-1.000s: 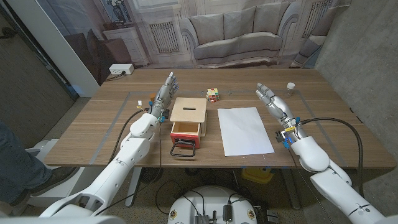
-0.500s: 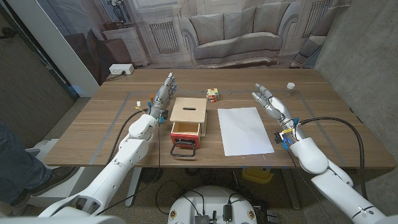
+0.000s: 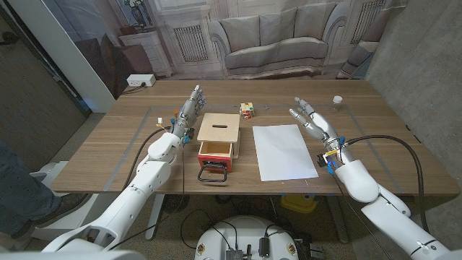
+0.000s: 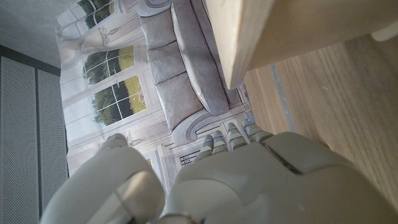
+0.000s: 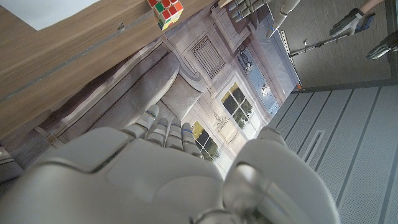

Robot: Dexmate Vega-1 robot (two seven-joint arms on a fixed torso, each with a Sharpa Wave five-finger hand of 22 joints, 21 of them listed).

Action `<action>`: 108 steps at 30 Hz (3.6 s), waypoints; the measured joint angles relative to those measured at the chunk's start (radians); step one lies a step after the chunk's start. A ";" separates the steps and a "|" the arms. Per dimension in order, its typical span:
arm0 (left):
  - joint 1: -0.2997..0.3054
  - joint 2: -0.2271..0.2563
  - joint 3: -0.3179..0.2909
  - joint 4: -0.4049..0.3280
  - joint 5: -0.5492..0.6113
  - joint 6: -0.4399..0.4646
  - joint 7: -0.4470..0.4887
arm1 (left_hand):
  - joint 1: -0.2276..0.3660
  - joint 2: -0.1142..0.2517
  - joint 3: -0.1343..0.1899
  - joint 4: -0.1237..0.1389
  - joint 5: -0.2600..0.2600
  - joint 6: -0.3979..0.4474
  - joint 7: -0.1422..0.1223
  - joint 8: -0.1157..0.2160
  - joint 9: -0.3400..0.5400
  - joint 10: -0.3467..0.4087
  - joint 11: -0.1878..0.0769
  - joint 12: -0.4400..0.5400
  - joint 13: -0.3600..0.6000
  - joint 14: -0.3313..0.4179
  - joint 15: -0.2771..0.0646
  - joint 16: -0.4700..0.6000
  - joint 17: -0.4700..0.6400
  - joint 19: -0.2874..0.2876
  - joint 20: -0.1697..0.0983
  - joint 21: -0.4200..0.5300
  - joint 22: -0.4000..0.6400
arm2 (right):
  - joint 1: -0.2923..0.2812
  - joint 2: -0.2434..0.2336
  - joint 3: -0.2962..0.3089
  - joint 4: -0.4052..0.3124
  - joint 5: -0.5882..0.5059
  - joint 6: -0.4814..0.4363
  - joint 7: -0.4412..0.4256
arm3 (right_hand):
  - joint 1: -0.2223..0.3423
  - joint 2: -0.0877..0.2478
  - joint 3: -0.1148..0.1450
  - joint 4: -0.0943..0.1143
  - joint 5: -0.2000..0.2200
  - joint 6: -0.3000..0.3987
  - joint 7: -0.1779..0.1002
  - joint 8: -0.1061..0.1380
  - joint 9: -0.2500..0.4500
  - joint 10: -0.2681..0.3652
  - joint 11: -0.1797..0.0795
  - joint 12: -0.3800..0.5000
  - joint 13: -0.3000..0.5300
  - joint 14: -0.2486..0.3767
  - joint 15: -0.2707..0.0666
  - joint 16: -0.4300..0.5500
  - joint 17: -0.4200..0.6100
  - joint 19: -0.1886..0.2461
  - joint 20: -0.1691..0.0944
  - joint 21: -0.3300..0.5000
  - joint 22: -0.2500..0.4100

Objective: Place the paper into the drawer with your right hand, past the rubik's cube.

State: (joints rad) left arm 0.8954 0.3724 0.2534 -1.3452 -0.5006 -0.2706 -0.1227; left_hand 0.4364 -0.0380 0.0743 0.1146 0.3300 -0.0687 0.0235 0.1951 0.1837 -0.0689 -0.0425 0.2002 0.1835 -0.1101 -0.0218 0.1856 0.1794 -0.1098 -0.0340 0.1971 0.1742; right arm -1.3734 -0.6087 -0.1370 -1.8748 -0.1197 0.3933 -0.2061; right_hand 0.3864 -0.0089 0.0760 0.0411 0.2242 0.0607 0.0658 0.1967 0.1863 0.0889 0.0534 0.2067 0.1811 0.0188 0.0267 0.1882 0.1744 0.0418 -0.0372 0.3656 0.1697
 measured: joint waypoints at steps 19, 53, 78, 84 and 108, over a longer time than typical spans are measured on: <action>0.008 0.000 0.003 0.014 -0.011 -0.045 -0.035 | 0.002 0.002 -0.004 -0.004 0.000 0.000 0.000 0.000 0.000 0.001 0.001 0.000 0.000 0.000 0.000 0.000 0.000 0.000 0.000 0.000 0.000 | 0.014 -0.013 -0.037 -0.025 -0.065 -0.075 -0.038 | 0.000 0.000 0.000 0.000 0.000 0.000 0.000 0.000 0.002 0.004 -0.004 0.000 0.000 0.002 -0.013 0.000 0.000 0.004 0.004 -0.011 0.000; 0.092 0.098 -0.009 -0.083 -0.073 -0.069 -0.058 | 0.012 0.012 -0.012 -0.005 0.000 0.012 0.001 0.000 0.000 0.009 0.001 0.000 0.000 0.005 0.005 0.000 0.000 0.000 0.000 0.000 0.000 | -0.046 -0.050 -0.080 -0.146 -0.246 -0.283 -0.131 | 0.000 0.000 0.000 -0.008 0.008 -0.005 -0.016 0.000 0.002 0.009 -0.009 0.000 0.000 0.007 -0.018 0.000 0.000 0.027 0.002 -0.022 0.005; 0.093 0.117 -0.015 -0.067 -0.095 -0.099 -0.079 | 0.012 0.012 -0.012 -0.005 0.000 0.012 0.001 0.000 0.000 0.009 0.002 0.000 0.000 0.005 0.005 0.000 0.000 0.000 0.000 0.000 0.000 | -0.025 -0.074 -0.137 -0.183 -0.376 -0.418 -0.144 | 0.008 -0.008 -0.003 -0.011 0.013 -0.005 -0.016 0.000 0.002 0.013 -0.013 0.000 0.000 0.007 -0.029 0.000 0.000 0.027 0.002 -0.030 0.005; 0.088 0.115 -0.015 -0.059 -0.098 -0.105 -0.089 | 0.012 0.012 -0.015 -0.008 0.000 0.012 0.001 0.000 0.000 0.009 0.002 0.000 0.000 0.005 0.005 0.000 0.000 0.000 0.000 0.000 0.000 | -0.020 -0.082 -0.153 -0.201 -0.406 -0.446 -0.143 | 0.008 -0.008 -0.003 -0.011 0.016 -0.004 -0.025 0.000 0.002 0.013 -0.013 0.000 0.000 0.011 -0.033 0.000 0.000 0.032 -0.004 -0.030 0.005; 0.069 0.096 -0.019 -0.014 -0.100 -0.119 -0.111 | 0.014 0.014 -0.018 -0.004 0.000 0.016 0.005 0.000 0.000 0.009 0.002 0.000 0.000 0.005 0.005 0.000 0.000 0.000 0.000 0.000 0.000 | 0.011 -0.101 -0.201 -0.242 -0.541 -0.610 -0.051 | 0.012 -0.004 -0.007 -0.015 0.020 0.002 -0.030 0.000 0.002 0.007 -0.018 0.000 0.000 0.014 -0.036 0.000 0.000 0.039 0.004 -0.041 0.005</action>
State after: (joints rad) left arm 0.9642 0.4682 0.2348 -1.3596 -0.6004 -0.3894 -0.2333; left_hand 0.4509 -0.0235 0.0561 0.1106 0.3300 -0.0528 0.0286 0.1951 0.1837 -0.0599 -0.0410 0.2002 0.1835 -0.1050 -0.0167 0.1856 0.1793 -0.1098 -0.0340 0.1971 0.1742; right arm -1.3627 -0.7095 -0.3381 -2.1163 -0.6610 -0.2167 -0.2574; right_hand 0.3983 -0.0130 0.0691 0.0259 0.2442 0.0626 0.0355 0.1966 0.1882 0.0960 0.0353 0.2067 0.1812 0.0330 -0.0093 0.1882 0.1744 0.0812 -0.0336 0.3250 0.1745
